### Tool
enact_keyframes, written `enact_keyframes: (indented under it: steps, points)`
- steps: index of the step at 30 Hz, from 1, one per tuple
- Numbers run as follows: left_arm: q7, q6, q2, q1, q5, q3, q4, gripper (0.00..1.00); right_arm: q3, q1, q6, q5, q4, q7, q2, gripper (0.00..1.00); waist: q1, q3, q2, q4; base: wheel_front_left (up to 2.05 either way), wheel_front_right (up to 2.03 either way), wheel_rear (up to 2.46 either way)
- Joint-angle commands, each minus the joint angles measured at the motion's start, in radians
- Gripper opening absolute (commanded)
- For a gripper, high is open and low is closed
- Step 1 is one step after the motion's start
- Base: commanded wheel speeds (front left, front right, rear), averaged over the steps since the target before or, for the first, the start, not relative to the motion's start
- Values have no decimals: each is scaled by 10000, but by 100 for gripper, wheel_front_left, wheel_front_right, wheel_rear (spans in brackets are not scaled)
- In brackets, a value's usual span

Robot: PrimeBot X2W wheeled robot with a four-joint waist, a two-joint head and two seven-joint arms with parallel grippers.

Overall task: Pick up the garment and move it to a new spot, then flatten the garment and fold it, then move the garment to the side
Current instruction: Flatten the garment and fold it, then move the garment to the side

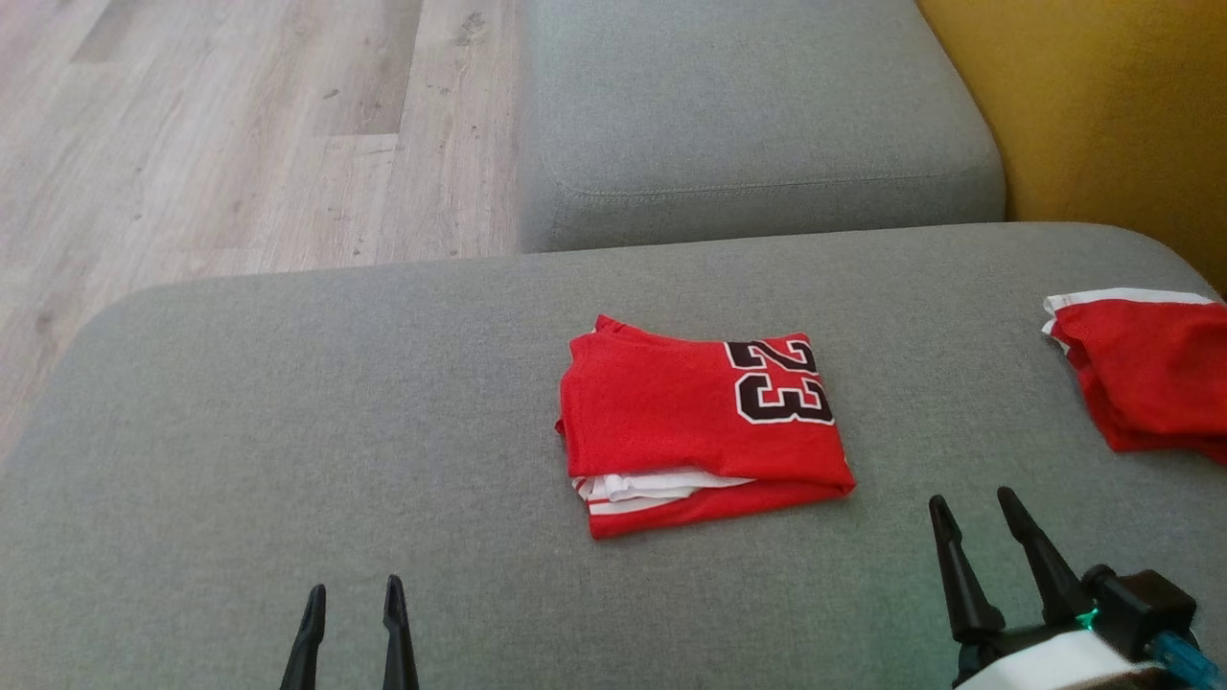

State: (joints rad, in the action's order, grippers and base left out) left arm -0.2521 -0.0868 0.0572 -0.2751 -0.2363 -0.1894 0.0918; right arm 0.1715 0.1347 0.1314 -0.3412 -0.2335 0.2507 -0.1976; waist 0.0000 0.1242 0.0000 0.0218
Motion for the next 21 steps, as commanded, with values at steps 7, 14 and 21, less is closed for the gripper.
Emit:
enact_keyframes:
  steps: [7,14,21]
  points:
    - [-97,6,-70,316,97,428,-296,100,186,-319,-7,209,199,110,-142,100,0,-88,0,13,0,0,0]
    - [-97,-38,-70,419,55,443,-119,100,149,-374,-7,220,189,110,-194,100,0,-380,0,157,0,0,0]
    - [-97,296,-70,689,-169,394,-480,100,224,-810,-7,86,-310,110,-406,100,0,-773,0,348,0,0,0]
